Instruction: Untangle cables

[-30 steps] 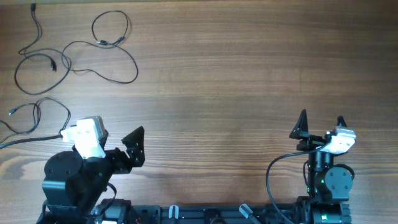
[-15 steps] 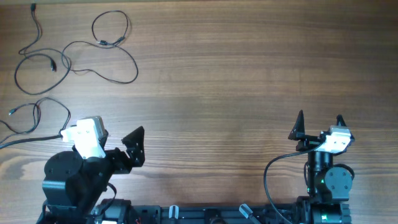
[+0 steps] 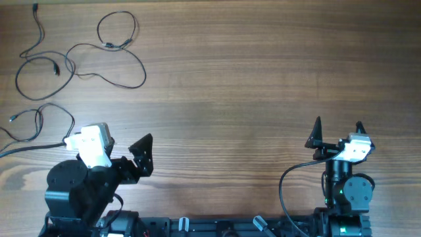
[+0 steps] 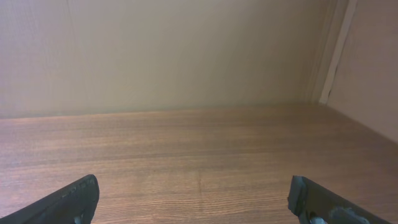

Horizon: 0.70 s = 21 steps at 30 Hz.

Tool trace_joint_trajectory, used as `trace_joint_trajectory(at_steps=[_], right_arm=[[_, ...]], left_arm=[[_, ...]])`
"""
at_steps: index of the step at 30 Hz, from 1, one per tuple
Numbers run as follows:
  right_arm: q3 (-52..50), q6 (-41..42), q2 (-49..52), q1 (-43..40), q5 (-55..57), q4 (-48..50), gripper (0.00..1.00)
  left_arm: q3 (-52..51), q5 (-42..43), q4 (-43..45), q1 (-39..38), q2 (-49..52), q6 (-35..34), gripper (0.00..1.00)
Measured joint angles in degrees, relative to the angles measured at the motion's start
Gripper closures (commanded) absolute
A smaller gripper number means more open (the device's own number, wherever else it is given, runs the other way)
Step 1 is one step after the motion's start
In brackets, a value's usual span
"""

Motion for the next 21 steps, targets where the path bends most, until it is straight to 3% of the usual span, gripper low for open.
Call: trace_joint_trajectory(at_steps=[5, 16, 21], right_arm=[[0.0, 0.0, 0.0, 0.0, 0.0, 0.0, 0.00], [-0.1, -0.2, 0.0, 0.0, 0.0, 0.1, 0.00], [-0.1, -0.4, 0.0, 0.0, 0.0, 0.1, 0.00]], left_arm=[[-0.1, 0.0, -1.1, 0.7, -3.4, 0.0, 0.00], [-8.3, 1.4, -2.4, 3.8, -25.5, -1.4, 0.00], [-13.2, 1.9, 8.0, 3.9, -25.6, -1.7, 0.00]])
